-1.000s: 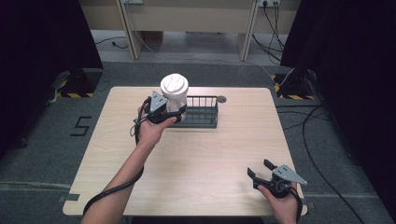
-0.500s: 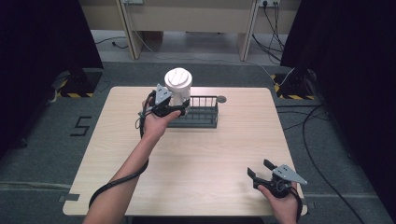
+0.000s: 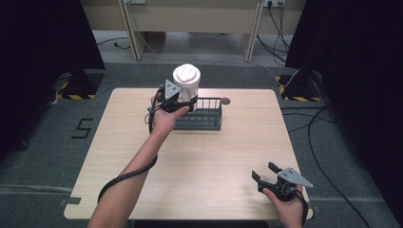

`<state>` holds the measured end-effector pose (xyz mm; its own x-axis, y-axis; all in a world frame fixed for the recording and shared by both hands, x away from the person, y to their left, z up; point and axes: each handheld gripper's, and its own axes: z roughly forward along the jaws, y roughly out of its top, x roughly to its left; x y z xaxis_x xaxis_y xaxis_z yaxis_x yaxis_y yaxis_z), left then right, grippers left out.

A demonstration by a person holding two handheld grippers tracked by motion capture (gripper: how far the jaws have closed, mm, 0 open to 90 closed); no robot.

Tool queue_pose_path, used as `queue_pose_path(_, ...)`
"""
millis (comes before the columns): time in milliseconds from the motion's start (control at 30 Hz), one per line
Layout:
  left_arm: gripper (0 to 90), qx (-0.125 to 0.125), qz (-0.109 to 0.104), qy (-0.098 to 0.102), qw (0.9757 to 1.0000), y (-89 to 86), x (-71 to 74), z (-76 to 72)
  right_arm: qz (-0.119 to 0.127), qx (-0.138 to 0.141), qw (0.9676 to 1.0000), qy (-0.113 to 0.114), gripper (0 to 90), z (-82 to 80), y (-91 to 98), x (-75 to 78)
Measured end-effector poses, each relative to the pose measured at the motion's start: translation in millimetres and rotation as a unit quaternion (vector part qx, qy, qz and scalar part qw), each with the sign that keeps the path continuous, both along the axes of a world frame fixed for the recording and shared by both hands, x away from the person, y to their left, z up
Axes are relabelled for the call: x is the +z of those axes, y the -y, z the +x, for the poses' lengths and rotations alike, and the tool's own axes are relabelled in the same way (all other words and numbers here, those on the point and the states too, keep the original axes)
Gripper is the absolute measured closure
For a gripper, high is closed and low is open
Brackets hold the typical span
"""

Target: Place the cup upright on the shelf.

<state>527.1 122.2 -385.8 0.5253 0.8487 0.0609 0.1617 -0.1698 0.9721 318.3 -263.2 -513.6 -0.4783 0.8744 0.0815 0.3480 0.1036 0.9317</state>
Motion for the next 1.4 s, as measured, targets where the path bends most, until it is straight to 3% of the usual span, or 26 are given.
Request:
queue_pose_path(800,17.7,0.012,0.004,-0.020,0.9997,16.6,-11.6,22.3,0.000,0.003,1.0000,-0.002,21.3,0.0,0.0,0.1)
queue_pose_path(1400,17.7,0.018,0.005,-0.044,0.9989,24.4,-32.5,29.0,0.001,0.004,1.0000,-0.002,21.3,0.0,-0.5,0.0)
